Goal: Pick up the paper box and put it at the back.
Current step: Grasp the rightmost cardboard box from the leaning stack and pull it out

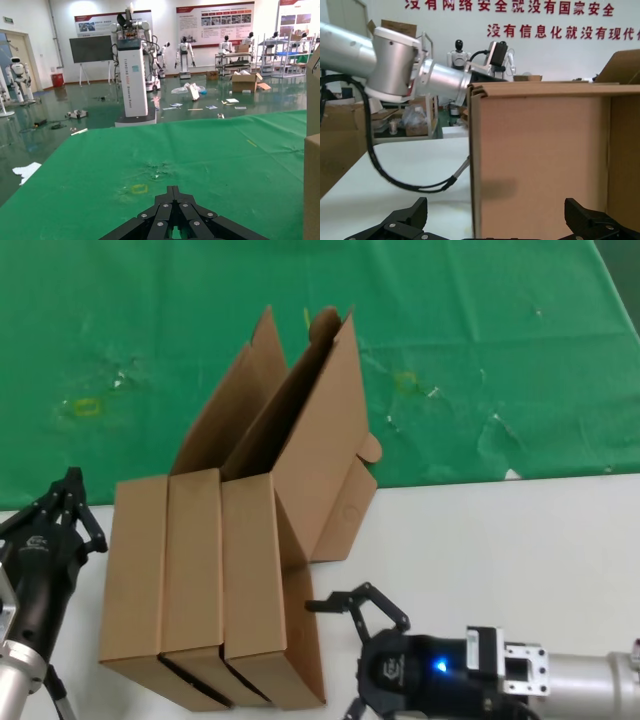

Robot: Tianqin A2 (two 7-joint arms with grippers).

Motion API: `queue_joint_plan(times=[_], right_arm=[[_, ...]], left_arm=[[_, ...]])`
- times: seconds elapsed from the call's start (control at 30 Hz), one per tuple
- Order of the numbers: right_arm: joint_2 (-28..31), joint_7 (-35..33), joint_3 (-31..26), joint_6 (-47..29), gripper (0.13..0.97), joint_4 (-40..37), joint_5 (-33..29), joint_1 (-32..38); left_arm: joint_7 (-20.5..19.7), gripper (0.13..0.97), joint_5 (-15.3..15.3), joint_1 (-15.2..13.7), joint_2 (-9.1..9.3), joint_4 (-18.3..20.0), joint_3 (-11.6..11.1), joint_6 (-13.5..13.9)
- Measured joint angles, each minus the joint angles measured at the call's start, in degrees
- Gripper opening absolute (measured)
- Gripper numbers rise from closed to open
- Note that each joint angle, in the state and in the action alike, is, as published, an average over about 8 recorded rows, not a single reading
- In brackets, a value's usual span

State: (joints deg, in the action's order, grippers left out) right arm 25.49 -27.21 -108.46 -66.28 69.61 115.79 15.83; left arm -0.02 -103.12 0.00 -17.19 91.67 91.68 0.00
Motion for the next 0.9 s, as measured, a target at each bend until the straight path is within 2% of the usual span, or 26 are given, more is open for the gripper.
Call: queue_joint_plan(times=[0.23, 0.6, 0.9], right_arm=[[-1.7, 1.6, 0.0, 1.0, 0.966, 0.1, -0.9, 0.9], [-1.2, 3.1, 0.1, -0.2, 0.935, 0.7, -1.1, 0.3], [-0.6, 3.2, 0.3, -1.0, 0.832, 1.5, -1.5, -0.5]], left_arm=[[0.0, 0.144, 0.0, 0.0, 0.00, 0.0, 0.0, 0.0], [0.0, 0.144, 0.0, 0.0, 0.00, 0.0, 0.0, 0.0], [0.0, 0.144, 0.0, 0.0, 0.00, 0.0, 0.0, 0.0]])
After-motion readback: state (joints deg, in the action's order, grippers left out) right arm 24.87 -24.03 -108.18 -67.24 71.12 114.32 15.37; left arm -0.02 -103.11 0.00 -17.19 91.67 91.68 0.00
